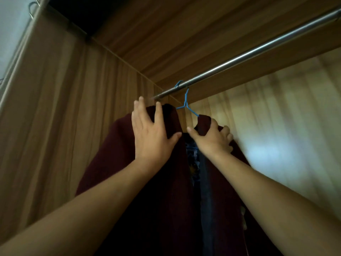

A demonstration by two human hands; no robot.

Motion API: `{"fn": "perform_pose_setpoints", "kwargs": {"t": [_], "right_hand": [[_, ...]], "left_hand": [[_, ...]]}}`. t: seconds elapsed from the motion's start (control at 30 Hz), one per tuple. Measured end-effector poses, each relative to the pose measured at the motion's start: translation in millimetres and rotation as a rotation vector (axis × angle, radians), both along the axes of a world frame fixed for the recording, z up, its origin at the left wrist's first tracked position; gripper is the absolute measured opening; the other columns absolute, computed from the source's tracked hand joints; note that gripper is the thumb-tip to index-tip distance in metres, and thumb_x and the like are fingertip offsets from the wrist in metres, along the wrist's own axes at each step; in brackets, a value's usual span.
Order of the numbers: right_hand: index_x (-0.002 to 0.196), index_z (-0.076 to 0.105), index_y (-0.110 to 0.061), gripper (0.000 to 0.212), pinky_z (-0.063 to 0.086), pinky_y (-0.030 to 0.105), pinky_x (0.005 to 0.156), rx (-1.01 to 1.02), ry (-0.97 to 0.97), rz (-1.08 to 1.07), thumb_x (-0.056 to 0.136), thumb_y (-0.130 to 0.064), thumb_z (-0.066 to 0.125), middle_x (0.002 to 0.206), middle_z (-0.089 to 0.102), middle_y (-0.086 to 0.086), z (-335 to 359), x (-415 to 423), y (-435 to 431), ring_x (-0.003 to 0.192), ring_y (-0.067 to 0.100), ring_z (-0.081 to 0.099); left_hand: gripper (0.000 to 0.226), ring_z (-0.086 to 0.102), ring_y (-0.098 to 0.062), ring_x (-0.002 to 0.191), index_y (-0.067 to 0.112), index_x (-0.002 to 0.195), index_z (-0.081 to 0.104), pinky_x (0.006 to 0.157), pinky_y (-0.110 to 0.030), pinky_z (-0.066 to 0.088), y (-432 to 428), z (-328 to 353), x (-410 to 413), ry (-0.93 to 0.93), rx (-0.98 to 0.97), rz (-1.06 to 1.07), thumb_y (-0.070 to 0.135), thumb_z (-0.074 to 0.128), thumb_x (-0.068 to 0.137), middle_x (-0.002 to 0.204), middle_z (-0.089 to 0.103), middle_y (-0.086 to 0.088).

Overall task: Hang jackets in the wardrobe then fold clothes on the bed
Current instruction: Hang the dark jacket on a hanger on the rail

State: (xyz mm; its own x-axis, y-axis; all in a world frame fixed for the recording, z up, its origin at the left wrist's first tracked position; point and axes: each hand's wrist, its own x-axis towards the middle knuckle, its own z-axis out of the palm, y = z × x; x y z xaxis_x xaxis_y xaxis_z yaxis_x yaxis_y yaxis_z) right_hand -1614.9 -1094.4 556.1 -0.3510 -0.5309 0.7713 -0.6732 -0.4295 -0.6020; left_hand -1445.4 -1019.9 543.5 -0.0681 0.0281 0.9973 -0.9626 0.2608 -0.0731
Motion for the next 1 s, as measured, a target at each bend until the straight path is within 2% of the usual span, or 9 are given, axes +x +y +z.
{"fn": "perform_pose_setpoints", "kwargs": {"t": [0.07, 0.13, 0.27, 0.33, 0.4, 0.5, 0.63, 0.8, 1.0], "right_hand": [[0.157, 0.023, -0.033, 0.088, 0.042, 0.056, 0.105, -0.019, -0.031, 0.026, 0.086, -0.055, 0.071, 0.155, 0.023, 0.017, -9.9, 1.2, 0.6, 0.143, 0.039, 0.024], [0.155, 0.027, -0.026, 0.080, 0.048, 0.051, 0.102, -0.051, -0.127, 0.061, 0.089, -0.033, 0.073, 0.149, 0.030, 0.020, -12.6, -4.2, -0.6, 0.136, 0.041, 0.034], [0.145, 0.029, -0.011, 0.068, 0.054, 0.042, 0.088, -0.021, -0.324, 0.292, 0.090, -0.019, 0.069, 0.140, 0.047, 0.020, -7.7, -14.1, 3.6, 0.113, 0.034, 0.056], [0.147, 0.027, -0.011, 0.068, 0.050, 0.038, 0.086, -0.006, -0.350, 0.398, 0.090, -0.012, 0.064, 0.139, 0.050, 0.016, -9.3, -15.5, 6.1, 0.111, 0.029, 0.056], [0.153, 0.022, -0.015, 0.074, 0.050, 0.039, 0.092, 0.000, -0.365, 0.473, 0.090, -0.007, 0.060, 0.143, 0.049, 0.014, -13.3, -12.9, 10.1, 0.119, 0.029, 0.055], [0.157, 0.016, -0.018, 0.080, 0.047, 0.041, 0.103, -0.014, -0.380, 0.563, 0.091, -0.004, 0.059, 0.149, 0.046, 0.014, -26.4, 0.6, 14.3, 0.128, 0.030, 0.053], [0.157, 0.015, -0.018, 0.078, 0.043, 0.031, 0.096, -0.098, -0.362, 0.596, 0.094, -0.004, 0.059, 0.152, 0.044, 0.014, -39.0, 14.3, 18.9, 0.131, 0.029, 0.051], [0.159, 0.008, -0.021, 0.081, 0.044, 0.030, 0.097, -0.099, -0.216, 0.642, 0.097, -0.008, 0.057, 0.156, 0.040, 0.009, -24.0, 26.9, 26.9, 0.134, 0.026, 0.050], [0.150, 0.029, -0.027, 0.069, 0.053, 0.034, 0.088, -0.101, -0.077, 0.608, 0.092, -0.012, 0.061, 0.134, 0.059, 0.005, -28.1, 26.5, 10.0, 0.116, 0.027, 0.062]], "left_hand": [[0.112, -0.015, -0.033, 0.154, 0.016, 0.161, 0.010, 0.123, -0.042, -0.002, -1.1, -20.6, -6.5, 0.082, 0.059, -0.124, 0.044, 0.081, 0.080, 0.165, -0.014, -0.022], [0.118, -0.004, -0.031, 0.153, 0.023, 0.162, 0.005, 0.124, -0.042, 0.010, -0.9, -33.8, -10.6, 0.198, 0.087, -0.263, 0.029, 0.087, 0.077, 0.164, -0.013, -0.016], [0.113, 0.043, -0.008, 0.118, 0.029, 0.161, 0.005, 0.100, -0.014, 0.040, 14.9, -30.4, -11.8, 0.432, 0.206, -0.636, 0.002, 0.079, 0.079, 0.139, 0.029, 0.002], [0.108, 0.059, -0.003, 0.096, 0.028, 0.160, 0.002, 0.087, -0.022, 0.055, 23.0, -23.6, -13.5, 0.453, 0.313, -0.716, -0.003, 0.072, 0.084, 0.115, 0.049, 0.014], [0.103, 0.067, -0.011, 0.087, 0.026, 0.159, 0.000, 0.081, -0.035, 0.061, 26.1, -22.5, -15.5, 0.403, 0.382, -0.668, -0.003, 0.067, 0.086, 0.097, 0.055, 0.012], [0.096, 0.065, -0.023, 0.107, 0.024, 0.157, 0.008, 0.093, -0.044, 0.057, 23.3, -32.7, -12.4, 0.312, 0.438, -0.552, 0.000, 0.066, 0.084, 0.121, 0.059, -0.003], [0.081, 0.054, -0.024, 0.126, 0.014, 0.149, 0.028, 0.106, -0.036, 0.046, 11.1, -61.3, -5.7, 0.222, 0.484, -0.449, -0.001, 0.066, 0.079, 0.140, 0.051, -0.008], [0.061, 0.055, -0.024, 0.116, 0.015, 0.133, 0.037, 0.096, -0.033, 0.048, 9.9, -39.1, -17.5, 0.150, 0.535, -0.406, 0.003, 0.065, 0.080, 0.128, 0.050, -0.005], [0.057, 0.061, -0.022, 0.106, 0.017, 0.127, 0.047, 0.091, -0.038, 0.055, 11.3, -15.5, -20.0, 0.097, 0.476, -0.366, 0.003, 0.067, 0.076, 0.118, 0.058, -0.004]]}}
